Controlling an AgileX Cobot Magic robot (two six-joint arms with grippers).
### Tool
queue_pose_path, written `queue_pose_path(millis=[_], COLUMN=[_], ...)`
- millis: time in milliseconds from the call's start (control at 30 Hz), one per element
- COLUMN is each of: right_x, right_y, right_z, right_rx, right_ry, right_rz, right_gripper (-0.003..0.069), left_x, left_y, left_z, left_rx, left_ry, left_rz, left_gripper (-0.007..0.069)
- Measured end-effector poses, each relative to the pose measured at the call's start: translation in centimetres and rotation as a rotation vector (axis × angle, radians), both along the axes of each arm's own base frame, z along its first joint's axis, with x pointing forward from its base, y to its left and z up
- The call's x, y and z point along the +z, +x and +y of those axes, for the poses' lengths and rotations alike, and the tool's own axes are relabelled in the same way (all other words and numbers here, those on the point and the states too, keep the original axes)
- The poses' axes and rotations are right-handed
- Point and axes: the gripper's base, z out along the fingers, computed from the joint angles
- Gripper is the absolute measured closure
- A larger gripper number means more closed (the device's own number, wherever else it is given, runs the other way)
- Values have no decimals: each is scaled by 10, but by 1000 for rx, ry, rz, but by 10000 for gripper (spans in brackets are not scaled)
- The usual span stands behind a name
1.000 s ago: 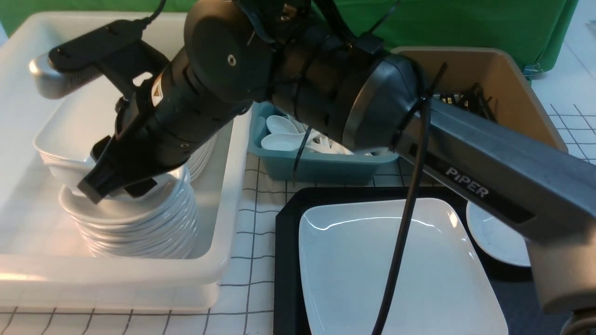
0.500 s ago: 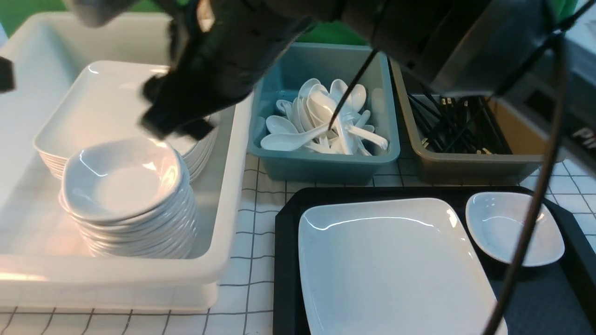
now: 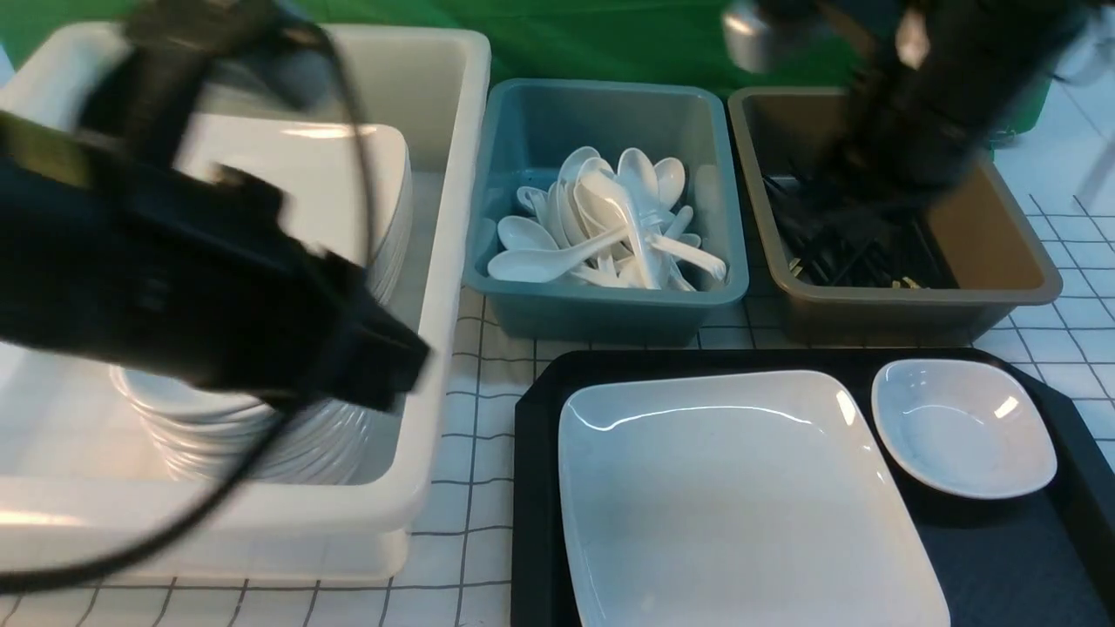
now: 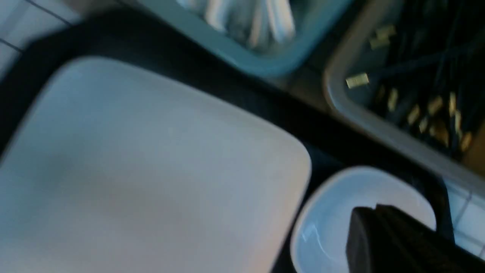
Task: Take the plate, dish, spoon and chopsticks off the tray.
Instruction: Use the right arm to grab a small plate from the dinner plate
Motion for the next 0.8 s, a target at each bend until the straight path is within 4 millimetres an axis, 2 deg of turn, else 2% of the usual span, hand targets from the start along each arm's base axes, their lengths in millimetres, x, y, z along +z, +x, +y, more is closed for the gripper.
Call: queue_pose_path(millis=[67,133,200,233,300,333,367,467,667,800], right_x=[-11,-38,-57,-72,-92,-93,-105,-118,-129,-149], right_y=[-3,-11,-16,-19,-24,-24,-26,-28,-26,-21], right_z=[-17,-46,-58,-66,-71,-71,-73,-72,-71,-68], right_rx=[-40,-108,-134,-147,-141,-141,-119,-88,-42,2], right_ry=[-10,-32,-47,-56,-64,-64,-62,-50,-65,-92], right_rz=[23,89,136,164,187,186,169,131,137,196], right_gripper=[626,568,505,426,334,324,254,175,152,149], left_x=[-6,-19,-27,-34,-43,-46,-54,-67,-72,-72], left_y=[1,3,5,7,9,10,12,16,19,19], left_z=[-16,-49,-67,-81,-94,-97,-104,-111,-112,-112], left_rx=[-35,-101,-128,-147,-171,-173,-180,-184,-188,-185], left_ry=[-5,-24,-41,-50,-47,-45,-35,-8,14,9], left_rz=[2,-13,-27,-42,-55,-54,-43,-12,-22,-28], left_gripper=[631,631,631,631,631,631,631,630,628,628])
